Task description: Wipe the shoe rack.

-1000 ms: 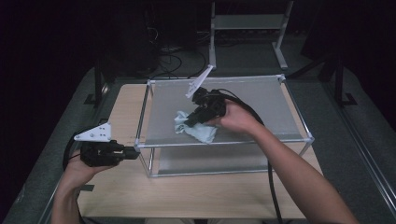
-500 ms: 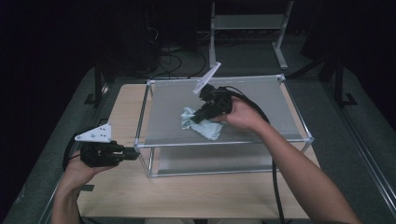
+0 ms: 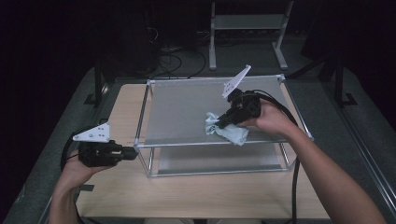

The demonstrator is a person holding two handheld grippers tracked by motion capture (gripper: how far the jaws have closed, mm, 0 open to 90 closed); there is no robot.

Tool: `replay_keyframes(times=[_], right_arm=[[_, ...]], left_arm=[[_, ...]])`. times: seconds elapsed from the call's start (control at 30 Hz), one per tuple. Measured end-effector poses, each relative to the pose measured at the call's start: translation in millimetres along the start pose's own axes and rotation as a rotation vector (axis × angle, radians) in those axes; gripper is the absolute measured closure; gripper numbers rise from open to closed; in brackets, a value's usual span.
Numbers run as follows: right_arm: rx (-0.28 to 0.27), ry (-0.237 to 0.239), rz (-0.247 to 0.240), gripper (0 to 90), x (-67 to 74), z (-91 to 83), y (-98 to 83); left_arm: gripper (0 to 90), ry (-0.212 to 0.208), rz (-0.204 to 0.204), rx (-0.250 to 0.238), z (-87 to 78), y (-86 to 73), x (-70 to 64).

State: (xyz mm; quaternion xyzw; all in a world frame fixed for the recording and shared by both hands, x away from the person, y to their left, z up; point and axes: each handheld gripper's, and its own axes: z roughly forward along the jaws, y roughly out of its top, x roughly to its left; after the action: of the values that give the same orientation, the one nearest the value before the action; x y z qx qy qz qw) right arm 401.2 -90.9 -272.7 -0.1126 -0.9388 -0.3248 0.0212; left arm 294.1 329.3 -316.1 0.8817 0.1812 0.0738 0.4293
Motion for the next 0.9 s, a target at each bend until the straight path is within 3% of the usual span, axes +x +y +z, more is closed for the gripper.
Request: replay_keyframes(times=[0.27, 0.4, 0.63, 0.77, 0.9], right_arm=[[-0.013, 0.015, -0.014, 82.6, -1.7, 18.7, 22.1], [-0.021, 0.002, -0.006, 82.7, -2.0, 26.5, 31.2], [-0.048, -0.029, 0.005, 82.7, 2.6, 44.5, 52.9], [-0.057, -0.041, -0.014, 82.4, 7.9, 49.3, 61.3], [-0.046, -0.031, -0.015, 82.2, 7.0, 39.9, 53.1]], left_arm=[[74.5, 0.077, -0.015, -0.012, -40.8, -2.3, 0.6], [73.8, 0.082, 0.018, -0.021, -50.6, 10.1, -1.3], [72.4, 0.045, 0.093, 0.001, -35.6, 41.4, -1.9], [71.8, 0.037, 0.097, 0.022, -24.8, 48.8, 1.7], [71.7, 0.041, 0.079, 0.069, -14.0, 49.0, 9.2]])
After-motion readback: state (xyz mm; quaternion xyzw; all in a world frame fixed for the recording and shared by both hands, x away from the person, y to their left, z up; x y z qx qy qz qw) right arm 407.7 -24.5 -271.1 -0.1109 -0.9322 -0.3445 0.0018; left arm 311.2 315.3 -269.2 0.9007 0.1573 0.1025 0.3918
